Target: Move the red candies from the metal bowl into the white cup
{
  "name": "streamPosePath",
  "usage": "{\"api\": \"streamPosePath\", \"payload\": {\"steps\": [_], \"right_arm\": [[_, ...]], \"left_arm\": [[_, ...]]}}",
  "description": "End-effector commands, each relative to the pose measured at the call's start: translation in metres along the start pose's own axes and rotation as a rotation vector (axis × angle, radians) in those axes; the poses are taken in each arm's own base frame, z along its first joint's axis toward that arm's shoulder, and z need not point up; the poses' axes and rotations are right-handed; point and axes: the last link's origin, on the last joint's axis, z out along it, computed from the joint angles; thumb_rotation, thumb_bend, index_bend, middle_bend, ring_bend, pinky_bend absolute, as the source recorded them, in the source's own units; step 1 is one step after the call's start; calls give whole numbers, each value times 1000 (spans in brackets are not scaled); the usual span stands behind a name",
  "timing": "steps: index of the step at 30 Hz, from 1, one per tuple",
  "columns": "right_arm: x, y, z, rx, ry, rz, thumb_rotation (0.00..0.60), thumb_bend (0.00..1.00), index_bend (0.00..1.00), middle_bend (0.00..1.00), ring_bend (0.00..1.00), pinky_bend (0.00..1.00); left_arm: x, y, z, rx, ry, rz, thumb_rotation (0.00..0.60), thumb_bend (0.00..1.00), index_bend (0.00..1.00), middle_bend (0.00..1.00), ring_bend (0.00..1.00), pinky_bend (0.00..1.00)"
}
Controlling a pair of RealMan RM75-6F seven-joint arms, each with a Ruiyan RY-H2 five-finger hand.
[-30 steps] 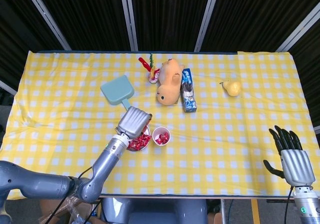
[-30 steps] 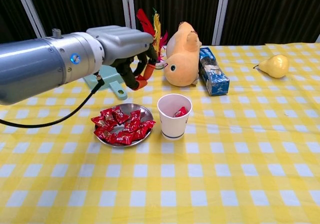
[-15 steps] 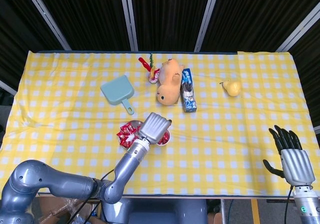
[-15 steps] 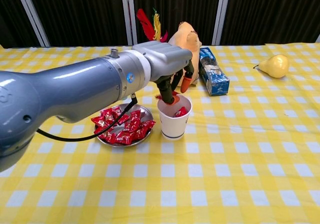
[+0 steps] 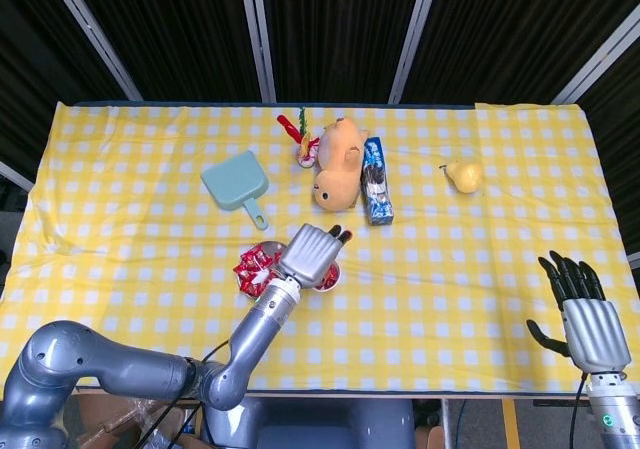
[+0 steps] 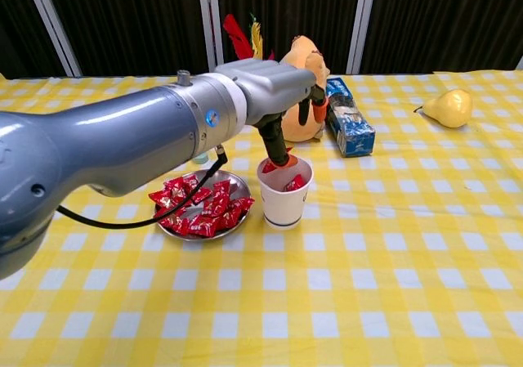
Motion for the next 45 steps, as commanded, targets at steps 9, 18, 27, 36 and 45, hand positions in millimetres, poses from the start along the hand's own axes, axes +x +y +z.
{"api": "streamPosePath", "payload": {"steps": [9,18,27,36,45], "right_arm": [[-1,-1,-1,4,4,-9,600,342,0,0,0,2],[-1,-2,0,6,3,-14,600,341,0,0,0,2],[-1,0,0,4,0,-6,600,341,0,0,0,2],[-1,-2,0,8,-5,-9,600,341,0,0,0,2],[-1,-2,0,3,-3,-11,600,341,0,0,0,2]], "left_arm": [[10,-36,-14,46,24,-48,600,291,173,138,871,924],[6,-32,-12,30,1,-62,600,291,173,127,871,924],[0,-26,-15,21,-16,-42,600,282,203,193,871,924],[-14,-63,-40,87,-141,101,600,243,248,231,871,924],[-45,-75,-49,118,-234,117,600,243,227,228,871,924]]}}
